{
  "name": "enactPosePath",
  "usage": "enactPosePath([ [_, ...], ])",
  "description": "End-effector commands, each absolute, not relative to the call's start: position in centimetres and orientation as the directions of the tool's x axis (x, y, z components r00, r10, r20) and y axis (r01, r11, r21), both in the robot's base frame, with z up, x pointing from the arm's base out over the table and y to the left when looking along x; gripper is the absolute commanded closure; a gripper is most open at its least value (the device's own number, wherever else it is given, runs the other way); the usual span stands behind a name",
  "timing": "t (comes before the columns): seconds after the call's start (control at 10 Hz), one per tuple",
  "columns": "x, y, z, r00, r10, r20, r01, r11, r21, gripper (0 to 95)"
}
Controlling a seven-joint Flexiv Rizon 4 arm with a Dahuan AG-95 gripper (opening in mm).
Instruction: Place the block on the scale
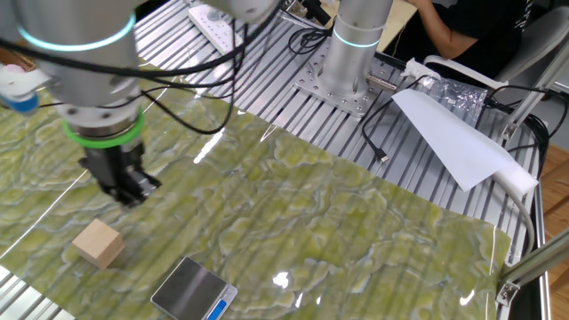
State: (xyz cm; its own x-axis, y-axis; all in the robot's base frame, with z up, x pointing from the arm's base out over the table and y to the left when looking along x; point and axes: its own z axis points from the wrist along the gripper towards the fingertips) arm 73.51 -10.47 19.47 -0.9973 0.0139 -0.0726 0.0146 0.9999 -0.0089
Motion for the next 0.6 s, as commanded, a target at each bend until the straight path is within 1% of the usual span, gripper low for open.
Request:
enactPosePath([
  [0.1,75.1,-11.4,19.9,-0.998,0.008,-0.063,0.009,1.000,-0.011,95.0],
  [0.4,76.3,-13.2,19.6,-0.998,-0.025,-0.063,-0.023,0.999,-0.023,95.0],
  [0.6,76.5,-13.6,19.4,-0.998,-0.026,-0.064,-0.025,0.999,-0.030,95.0],
])
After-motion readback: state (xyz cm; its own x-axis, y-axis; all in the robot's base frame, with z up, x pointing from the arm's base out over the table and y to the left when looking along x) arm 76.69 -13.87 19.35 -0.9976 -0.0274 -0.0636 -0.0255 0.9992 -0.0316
